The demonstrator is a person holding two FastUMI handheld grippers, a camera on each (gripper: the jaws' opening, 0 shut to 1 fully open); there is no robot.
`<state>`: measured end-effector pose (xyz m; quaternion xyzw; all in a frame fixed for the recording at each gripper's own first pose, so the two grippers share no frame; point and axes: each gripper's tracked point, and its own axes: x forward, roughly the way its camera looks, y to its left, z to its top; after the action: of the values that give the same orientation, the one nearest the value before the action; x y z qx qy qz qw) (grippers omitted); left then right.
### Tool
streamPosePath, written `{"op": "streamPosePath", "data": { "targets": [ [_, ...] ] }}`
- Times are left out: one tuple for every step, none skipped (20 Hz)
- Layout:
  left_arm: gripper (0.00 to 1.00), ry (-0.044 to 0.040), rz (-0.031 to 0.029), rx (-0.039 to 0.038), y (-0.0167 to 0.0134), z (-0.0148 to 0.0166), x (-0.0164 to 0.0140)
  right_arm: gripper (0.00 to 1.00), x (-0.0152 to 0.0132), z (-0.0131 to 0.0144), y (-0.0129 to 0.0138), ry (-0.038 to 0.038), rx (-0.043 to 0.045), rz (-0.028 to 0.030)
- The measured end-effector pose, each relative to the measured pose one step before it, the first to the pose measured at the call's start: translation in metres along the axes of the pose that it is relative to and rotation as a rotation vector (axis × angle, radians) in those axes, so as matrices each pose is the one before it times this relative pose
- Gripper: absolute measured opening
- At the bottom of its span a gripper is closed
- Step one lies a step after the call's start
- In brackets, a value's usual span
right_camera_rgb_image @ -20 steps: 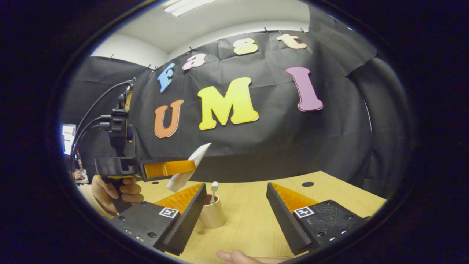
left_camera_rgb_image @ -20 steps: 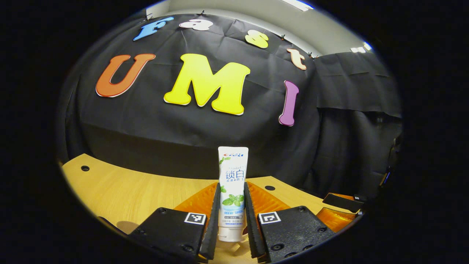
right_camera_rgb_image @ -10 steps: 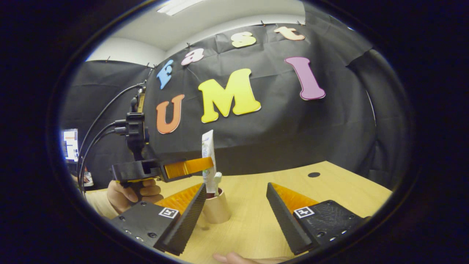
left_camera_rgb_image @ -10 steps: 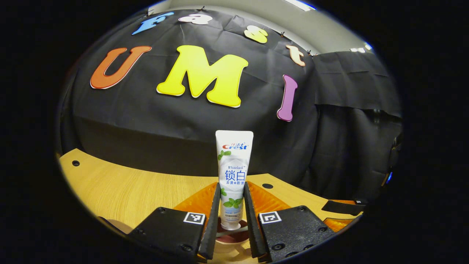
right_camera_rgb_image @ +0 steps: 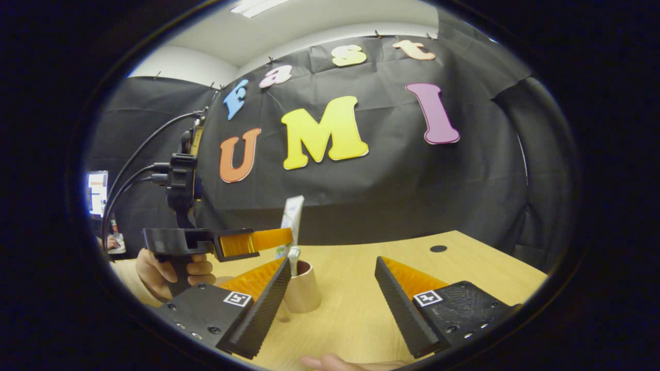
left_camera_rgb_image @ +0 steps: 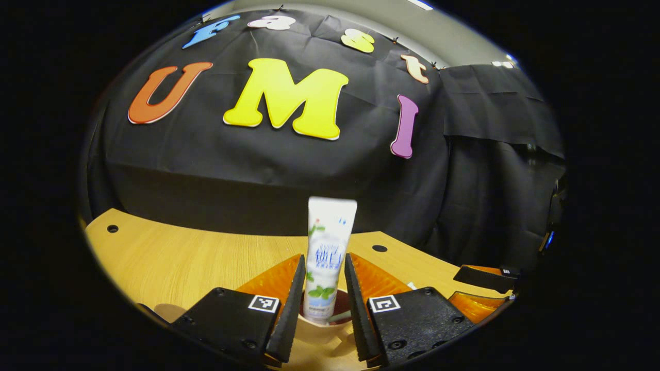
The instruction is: Put the toothbrush and toothpaste on the desktop into the cup, then pick up the cup and place it on the coaster on the desktop.
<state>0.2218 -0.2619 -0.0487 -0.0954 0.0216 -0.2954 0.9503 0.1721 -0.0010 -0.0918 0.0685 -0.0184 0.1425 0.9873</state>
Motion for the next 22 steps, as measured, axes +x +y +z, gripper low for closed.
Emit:
{"op": "streamPosePath", "data": {
  "targets": [
    [0.48, -0.01391, -0.0002, 0.00347, -0.00131, 0.00287, -0.00364, 1.0, 0.00019, -0.00153, -0.00056, 0.0012, -0.00138, -0.00466],
    [0.47, -0.00532, -0.00292, 0.00168, -0.0016, 0.00211, -0.0026, 0.97, 0.00093, -0.00133, -0.00122, 0.00664, 0.00372, -0.00771],
    [0.47, 0.00591, -0.00538, 0.0045, -0.00274, -0.00016, 0.00038, 0.97, 0.00061, -0.00152, -0.00202, 0.00877, 0.00584, -0.00782],
    [0.5, 0.00872, 0.00034, 0.00506, -0.00093, -0.00019, -0.00088, 0.97, 0.00069, 0.00081, -0.00107, -0.00008, 0.0085, -0.0036],
    [0.52, 0.00408, -0.00112, -0.00194, 0.00029, 0.00118, -0.00308, 0.97, 0.00038, 0.00142, 0.00109, 0.00133, 0.00723, 0.00111],
    [0.55, 0.00354, 0.00116, -0.00064, 0.00032, 0.00114, -0.00341, 0.97, 0.00123, 0.00257, -0.00252, -0.00401, 0.00828, -0.01144],
    [0.57, -0.00071, 0.00798, 0.00368, 0.00171, 0.00232, -0.00623, 0.97, 0.0014, 0.00179, -0.00369, 0.00372, 0.00908, -0.01479],
    [0.63, -0.00797, 0.00268, -0.00121, 0.00177, 0.00471, -0.00681, 0.97, -0.00005, 0.00113, 0.00108, 0.00728, 0.00587, -0.00398],
    [0.65, -0.01132, 0.00897, -0.0004, 0.00281, 0.0047, -0.00724, 0.97, -0.00082, 0.00166, 0.0016, 0.00652, -0.00025, -0.00431],
    [0.71, -0.01105, 0.00958, 0.00108, 0.00382, 0.00544, -0.00862, 0.97, -0.0008, 0.0022, 0.00065, 0.00925, -0.00447, -0.00902],
    [0.75, -0.0088, 0.02115, 0.0081, 0.00684, 0.00586, -0.00909, 0.97, -0.00095, 0.00041, 0.0018, 0.01118, -0.0059, -0.00456],
    [0.84, 0.0007, 0.01148, 0.00902, 0.00567, 0.00299, -0.00912, 0.97, 0.00001, 0.00054, 0.00489, 0.0192, -0.00946, -0.00192],
    [0.8, 0.0052, 0.02611, 0.00848, 0.00793, 0.00117, -0.00899, 0.94, -0.0019, -0.00112, 0.00488, 0.02203, -0.01088, -0.00166],
    [0.95, 0.01243, 0.02101, 0.00636, 0.00817, -0.00116, -0.00849, 0.97, -0.00102, 0.00143, 0.00678, 0.02303, -0.00751, 0.00327],
    [0.97, 0.00777, 0.01694, 0.0047, 0.00705, -0.00003, -0.00943, 0.97, -0.0005, -0.00123, 0.00806, 0.02689, -0.00309, 0.00626],
    [0.98, 0.00373, 0.00845, 0.00529, 0.00602, -0.00089, -0.01004, 0.97, 0.0, -0.00095, 0.00902, 0.03349, 0.00149, 0.00839],
    [0.98, -0.00754, 0.01084, -0.00017, 0.00656, -0.00074, -0.01113, 0.97, 0.00075, -0.001, 0.01031, 0.0333, 0.00175, 0.01184],
    [0.98, -0.00777, 0.01896, 0.0044, 0.00905, 0.00178, -0.01128, 0.97, 0.00002, -0.00118, 0.00673, 0.03835, -0.0017, 0.00111],
    [0.98, -0.00884, 0.01278, 0.0025, 0.00752, 0.00057, -0.01069, 0.97, 0.00079, -0.00053, 0.0066, 0.03305, 0.00304, -0.00164],
    [0.98, -0.0037, 0.0147, 0.00629, 0.00722, -0.00105, -0.0108, 0.97, 0.00151, 0.00078, 0.00873, 0.0283, -0.00075, 0.00458],
    [0.98, -0.00403, 0.0159, 0.00663, 0.00725, -0.00098, -0.01186, 0.97, 0.00282, -0.00193, 0.00596, 0.03834, -0.01062, -0.00646],
    [0.98, -0.00184, 0.01446, 0.00971, 0.00718, -0.00113, -0.01155, 0.94, 0.00345, -0.00232, 0.0036, 0.04234, -0.00876, -0.01329]
  ]
}}
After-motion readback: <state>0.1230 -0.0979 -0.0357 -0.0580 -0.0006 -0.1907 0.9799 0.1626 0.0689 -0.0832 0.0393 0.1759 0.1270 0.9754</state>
